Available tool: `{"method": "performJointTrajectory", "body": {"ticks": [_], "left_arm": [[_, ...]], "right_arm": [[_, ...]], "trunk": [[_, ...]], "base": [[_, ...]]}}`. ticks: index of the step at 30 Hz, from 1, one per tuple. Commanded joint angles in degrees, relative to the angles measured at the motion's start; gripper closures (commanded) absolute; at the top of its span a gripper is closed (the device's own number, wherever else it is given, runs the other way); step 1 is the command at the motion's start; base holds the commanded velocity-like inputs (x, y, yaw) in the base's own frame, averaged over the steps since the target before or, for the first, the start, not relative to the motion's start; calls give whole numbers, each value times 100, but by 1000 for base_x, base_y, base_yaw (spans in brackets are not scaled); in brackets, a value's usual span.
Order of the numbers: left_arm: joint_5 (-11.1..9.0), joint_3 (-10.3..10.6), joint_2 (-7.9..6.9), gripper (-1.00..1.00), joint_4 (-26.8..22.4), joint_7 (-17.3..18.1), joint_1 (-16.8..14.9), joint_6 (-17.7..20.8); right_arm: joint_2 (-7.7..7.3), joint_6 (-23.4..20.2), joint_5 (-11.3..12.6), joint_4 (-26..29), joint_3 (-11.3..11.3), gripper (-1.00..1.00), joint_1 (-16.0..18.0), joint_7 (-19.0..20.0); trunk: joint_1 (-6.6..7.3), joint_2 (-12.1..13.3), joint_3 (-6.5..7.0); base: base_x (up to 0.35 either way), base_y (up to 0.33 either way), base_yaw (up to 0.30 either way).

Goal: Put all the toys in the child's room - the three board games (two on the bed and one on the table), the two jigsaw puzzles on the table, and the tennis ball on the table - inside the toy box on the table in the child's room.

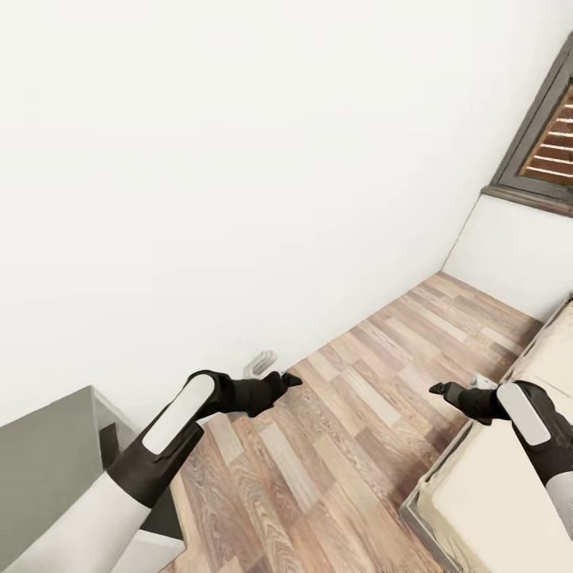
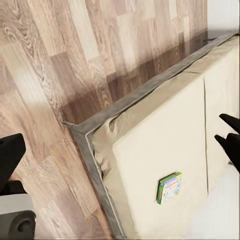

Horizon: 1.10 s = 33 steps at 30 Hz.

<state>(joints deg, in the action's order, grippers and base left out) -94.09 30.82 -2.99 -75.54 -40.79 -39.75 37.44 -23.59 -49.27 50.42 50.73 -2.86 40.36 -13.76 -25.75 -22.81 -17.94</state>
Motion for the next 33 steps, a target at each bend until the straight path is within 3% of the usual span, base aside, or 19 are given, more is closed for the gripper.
{"method": "performJointTrajectory", "body": {"ticks": [1,9,16,22,33], "left_arm": [[-53,7,-4,-100,-9,-52,-4,-12],[45,30,144,-100,54,197,245,-52],[368,41,229,-100,73,308,530,-144],[627,2,224,-100,70,532,909,-275],[965,-30,134,-100,109,993,1204,-390]], "right_arm": [[0,-16,59,3,-2,-100,7,-54],[3,93,-32,-195,38,-100,107,-42],[2,135,-61,-255,51,-100,140,-17],[-2,152,-70,-270,55,-100,150,6],[-3,165,-76,-283,56,-100,155,10]], "trunk": [[-4,-11,-5],[-4,-11,41],[-4,-11,86],[-4,-11,126],[-4,-11,201]], "base": [[0,0,-259],[0,0,-247],[0,0,-231],[0,0,-225],[0,0,-221]]}}
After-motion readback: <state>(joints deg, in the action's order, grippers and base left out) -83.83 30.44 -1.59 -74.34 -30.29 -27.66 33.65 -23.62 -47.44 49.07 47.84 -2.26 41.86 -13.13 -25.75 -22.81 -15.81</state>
